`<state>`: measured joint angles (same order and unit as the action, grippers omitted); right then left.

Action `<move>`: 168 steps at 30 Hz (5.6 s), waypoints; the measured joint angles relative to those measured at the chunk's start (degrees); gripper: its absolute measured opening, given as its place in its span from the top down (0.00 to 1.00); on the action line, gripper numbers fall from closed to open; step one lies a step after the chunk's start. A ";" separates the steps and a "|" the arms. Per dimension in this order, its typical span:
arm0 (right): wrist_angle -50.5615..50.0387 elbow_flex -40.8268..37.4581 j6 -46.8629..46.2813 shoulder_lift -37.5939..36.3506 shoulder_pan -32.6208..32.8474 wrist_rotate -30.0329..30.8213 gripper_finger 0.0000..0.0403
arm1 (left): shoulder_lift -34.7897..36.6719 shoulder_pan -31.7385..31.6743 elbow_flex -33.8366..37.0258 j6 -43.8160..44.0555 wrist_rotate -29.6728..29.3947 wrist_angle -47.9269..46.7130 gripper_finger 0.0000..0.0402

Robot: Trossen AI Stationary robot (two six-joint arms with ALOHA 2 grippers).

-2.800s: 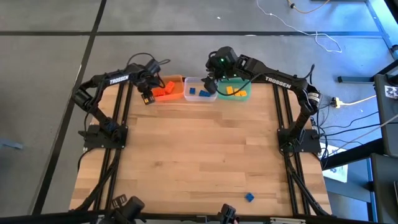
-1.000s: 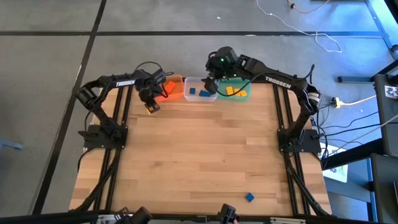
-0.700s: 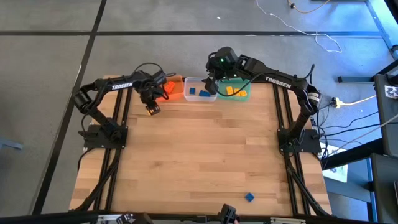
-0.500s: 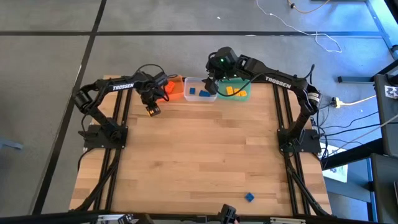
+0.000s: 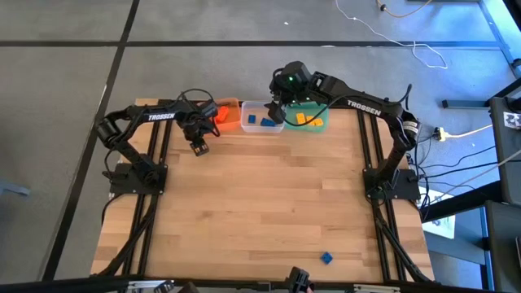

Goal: Sort & place blocks by color
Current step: Put the yellow game piece into the green bin

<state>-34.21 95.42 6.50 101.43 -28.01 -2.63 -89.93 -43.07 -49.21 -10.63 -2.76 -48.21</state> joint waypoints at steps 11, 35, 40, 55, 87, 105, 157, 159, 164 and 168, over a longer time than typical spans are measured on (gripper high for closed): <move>0.06 0.00 -0.06 0.00 0.00 0.00 0.30 | -0.07 -0.01 -1.21 0.00 0.91 -0.57 0.65; 0.08 0.00 -0.42 0.00 0.02 0.02 0.30 | -0.07 -0.02 -2.29 6.42 -5.60 -8.52 0.71; 0.08 0.00 -0.22 0.00 0.00 0.00 0.30 | -0.07 -0.02 -2.29 9.92 -3.06 -9.07 0.71; -1.21 0.00 6.30 0.00 0.06 -13.93 0.30 | -0.07 -0.02 -2.29 5.97 6.90 -9.44 0.71; -0.37 0.00 4.22 0.00 0.11 -13.94 0.30 | -0.04 5.75 -2.36 21.93 8.51 -4.78 0.71; -0.36 0.00 4.24 0.00 0.11 -13.94 0.30 | -0.04 5.07 -2.36 23.56 5.81 -0.97 0.54; -0.36 0.00 4.26 0.00 0.13 -13.92 0.30 | 0.11 5.73 6.25 14.17 -4.51 13.60 0.55; -0.37 0.00 4.26 0.00 0.13 -13.92 0.30 | 0.09 5.75 6.26 14.94 -3.75 13.35 0.62; -0.35 0.00 4.26 0.00 0.13 -13.92 0.30 | 0.04 5.75 6.29 17.21 -2.26 12.41 0.68; -0.36 0.00 4.26 0.00 0.13 -13.93 0.30 | -0.05 5.80 5.63 19.25 0.06 10.75 0.68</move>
<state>-34.58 95.42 10.76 101.43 -27.88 -16.56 -89.98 -37.26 -43.58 8.62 -2.70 -37.46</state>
